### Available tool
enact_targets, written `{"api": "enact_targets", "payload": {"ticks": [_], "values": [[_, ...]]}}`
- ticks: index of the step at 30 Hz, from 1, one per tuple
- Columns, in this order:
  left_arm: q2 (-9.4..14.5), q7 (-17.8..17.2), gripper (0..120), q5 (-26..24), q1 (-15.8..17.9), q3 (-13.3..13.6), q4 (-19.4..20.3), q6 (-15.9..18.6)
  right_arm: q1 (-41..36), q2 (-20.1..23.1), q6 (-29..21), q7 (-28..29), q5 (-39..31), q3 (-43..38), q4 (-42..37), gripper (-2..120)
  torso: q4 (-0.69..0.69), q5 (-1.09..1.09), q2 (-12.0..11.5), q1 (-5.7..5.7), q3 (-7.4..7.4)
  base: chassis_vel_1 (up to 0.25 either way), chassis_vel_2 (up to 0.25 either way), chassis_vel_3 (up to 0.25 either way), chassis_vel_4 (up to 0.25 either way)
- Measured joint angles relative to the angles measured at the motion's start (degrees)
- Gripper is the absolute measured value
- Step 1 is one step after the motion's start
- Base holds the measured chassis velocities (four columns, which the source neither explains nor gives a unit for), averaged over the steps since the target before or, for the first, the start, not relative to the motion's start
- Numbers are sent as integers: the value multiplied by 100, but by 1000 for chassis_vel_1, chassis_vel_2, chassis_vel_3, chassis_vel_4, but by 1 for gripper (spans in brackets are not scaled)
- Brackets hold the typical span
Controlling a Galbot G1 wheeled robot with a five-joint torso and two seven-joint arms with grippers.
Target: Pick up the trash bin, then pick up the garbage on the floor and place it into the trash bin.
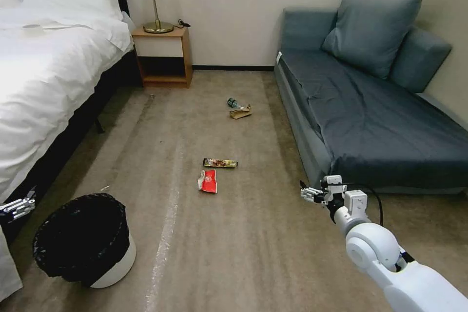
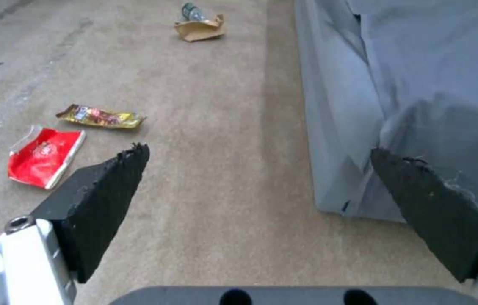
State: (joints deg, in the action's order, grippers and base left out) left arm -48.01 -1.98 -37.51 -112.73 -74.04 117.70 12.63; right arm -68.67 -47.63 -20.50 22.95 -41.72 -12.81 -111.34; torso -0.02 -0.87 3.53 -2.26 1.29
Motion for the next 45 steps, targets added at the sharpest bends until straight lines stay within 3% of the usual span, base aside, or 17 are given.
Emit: {"api": "enact_targets", "payload": {"ticks": [6, 15, 20, 23, 25, 29, 32, 33, 35, 36, 38, 41, 45], "values": [[52, -154, 100, 16, -81, -17, 62, 232, -44, 144, 0, -2, -9, 66, -12, 100, 0, 0, 0, 0, 0, 0, 0, 0, 0], [201, -398, 100, -136, -61, -121, 34, 857, -238, 266, 11, -4, 149, 221, -21, 100, -1, 0, 0, 0, 0, 0, 0, 0, 0], [247, -407, 100, -95, -61, -114, 116, 1598, -260, 242, 42, -9, 205, 271, 20, 100, 0, 0, 0, 0, 0, 0, 0, 0, 0], [283, -429, 100, -91, -41, -112, 107, 1790, -254, 237, 42, -9, 202, 271, 21, 100, 0, 0, 0, 0, 0, 0, 0, 0, 0], [375, -517, 100, -95, 122, -27, -98, 2219, -250, 237, 43, -9, 196, 263, 23, 100, -1, 0, 0, 0, 0, 0, 0, 0, 0], [401, -536, 100, -92, 293, 63, -320, 2365, -265, 238, 45, -9, 194, 252, 31, 100, 0, -1, 0, 0, 0, 0, 0, 0, 0], [420, -515, 100, -36, 748, 313, -787, 2457, -279, 242, 60, -7, 193, 258, 37, 100, 1, 0, 0, 0, 0, 0, 0, 0, 0], [420, -515, 100, -36, 748, 313, -787, 2457, -279, 242, 60, -7, 193, 258, 37, 100, 1, 0, 0, 0, 0, 0, 0, 0, 0], [424, -503, 100, -3, 1257, 619, -1148, 2505, -276, 249, 65, 3, 193, 272, 36, 100, 0, -2, 0, 0, 0, 0, 0, 0, 0], [424, -503, 100, -3, 1257, 619, -1148, 2505, -276, 249, 65, 3, 193, 272, 36, 100, 0, -2, 0, 0, 0, 0, 0, 0, 0], [428, -502, 100, 23, 1604, 939, -1311, 2567, -274, 270, 68, 25, 168, 264, 0, 100, -2, 0, 0, 0, 0, 0, 0, 0, 0], [428, -503, 100, 65, 1715, 1086, -1367, 2578, -283, 285, 68, 41, 152, 246, -30, 100, -1, 0, 0, 0, 0, 0, 0, 0, 0], [322, -457, 100, 301, 2060, 1558, -1595, 2589, -341, 309, 68, 103, 122, 191, -89, 100, 0, 1, 0, 0, 0, 0, 0, 0, 0]]}}
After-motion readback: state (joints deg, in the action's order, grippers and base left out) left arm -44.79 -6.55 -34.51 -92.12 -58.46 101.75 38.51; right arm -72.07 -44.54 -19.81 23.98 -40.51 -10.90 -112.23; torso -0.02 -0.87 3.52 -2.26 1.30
